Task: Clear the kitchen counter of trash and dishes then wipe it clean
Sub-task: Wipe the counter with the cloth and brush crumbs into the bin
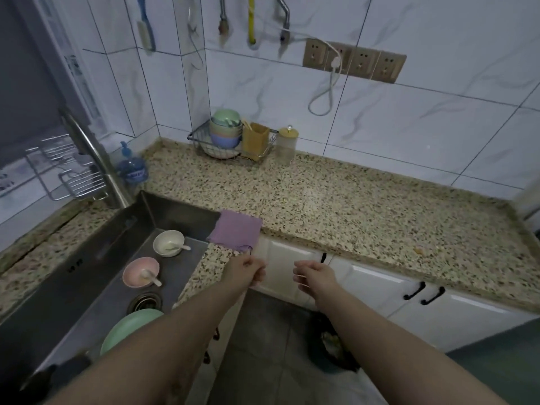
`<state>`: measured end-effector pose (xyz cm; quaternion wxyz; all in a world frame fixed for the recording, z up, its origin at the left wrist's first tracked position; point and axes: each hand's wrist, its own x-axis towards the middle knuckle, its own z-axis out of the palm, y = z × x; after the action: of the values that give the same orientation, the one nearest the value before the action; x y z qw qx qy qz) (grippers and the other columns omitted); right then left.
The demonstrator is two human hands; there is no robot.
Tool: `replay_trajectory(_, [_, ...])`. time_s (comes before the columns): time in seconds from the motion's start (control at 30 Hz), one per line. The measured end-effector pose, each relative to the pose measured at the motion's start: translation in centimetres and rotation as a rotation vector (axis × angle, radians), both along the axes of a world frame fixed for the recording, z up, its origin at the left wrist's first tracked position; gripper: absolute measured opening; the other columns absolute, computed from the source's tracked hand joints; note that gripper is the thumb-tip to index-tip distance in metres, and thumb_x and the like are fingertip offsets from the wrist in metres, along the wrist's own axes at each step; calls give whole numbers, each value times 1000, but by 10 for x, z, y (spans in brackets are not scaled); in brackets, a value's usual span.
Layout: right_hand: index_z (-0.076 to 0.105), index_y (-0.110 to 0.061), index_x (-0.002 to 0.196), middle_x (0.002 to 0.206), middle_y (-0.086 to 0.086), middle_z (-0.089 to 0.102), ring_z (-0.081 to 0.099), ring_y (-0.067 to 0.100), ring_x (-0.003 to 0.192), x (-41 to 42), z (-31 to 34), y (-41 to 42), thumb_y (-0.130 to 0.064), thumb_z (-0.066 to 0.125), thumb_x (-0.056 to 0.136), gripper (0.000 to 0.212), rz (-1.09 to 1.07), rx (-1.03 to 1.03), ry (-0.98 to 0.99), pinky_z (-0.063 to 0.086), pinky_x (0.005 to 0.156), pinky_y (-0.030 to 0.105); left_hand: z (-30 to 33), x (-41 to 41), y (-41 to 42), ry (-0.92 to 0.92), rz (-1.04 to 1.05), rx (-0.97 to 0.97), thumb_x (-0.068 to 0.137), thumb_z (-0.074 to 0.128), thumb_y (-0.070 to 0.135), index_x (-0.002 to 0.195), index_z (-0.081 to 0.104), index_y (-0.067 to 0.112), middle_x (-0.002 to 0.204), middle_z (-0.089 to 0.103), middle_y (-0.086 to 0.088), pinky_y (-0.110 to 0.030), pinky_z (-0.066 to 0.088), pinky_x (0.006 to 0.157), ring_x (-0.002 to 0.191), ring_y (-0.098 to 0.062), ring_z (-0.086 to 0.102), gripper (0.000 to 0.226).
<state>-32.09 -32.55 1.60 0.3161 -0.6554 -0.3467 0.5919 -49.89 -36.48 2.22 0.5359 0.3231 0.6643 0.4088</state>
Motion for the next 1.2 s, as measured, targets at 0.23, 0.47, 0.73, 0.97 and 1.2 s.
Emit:
replay_trajectory(0.23, [67,-8,109,90,7,75,68,18,79,-41,-30,48,-11,45,100,24,85,-77,-44,53,73,29,-18,-44,46,-89,29,-192,101,45,15,95,66,1,74,63,0,-18,45,51,60,-11,57,26])
replay_trajectory(0.47, [56,-10,130,104,4,64,64,21,100,-85,-47,111,-9,50,98,32,293,-183,-53,51,95,36,-25,-61,52,-127,161,-132,101,47,15,92,72,18,95,70,-4,-24,48,74,81,-19,60,27])
replay_trajectory(0.73, [43,-12,145,140,16,54,54,22,102,-130,-81,165,-9,56,94,53,382,-204,32,53,78,32,-49,-90,59,-192,286,-302,100,50,24,117,68,15,105,70,-7,-17,48,54,68,-12,57,25])
replay_trajectory(0.97, [37,-8,148,140,16,52,59,23,94,-146,-95,181,-4,53,97,53,279,-206,131,54,84,38,-62,-95,61,-187,365,-355,102,46,26,107,66,24,101,70,-1,-21,44,63,66,-9,57,20])
replay_trajectory(1.2, [57,-6,131,116,21,66,68,33,92,-157,-76,190,-2,47,94,38,181,-195,271,56,60,29,-49,-95,74,-225,368,-309,103,45,22,107,64,14,95,66,-5,-22,45,60,68,-13,57,21])
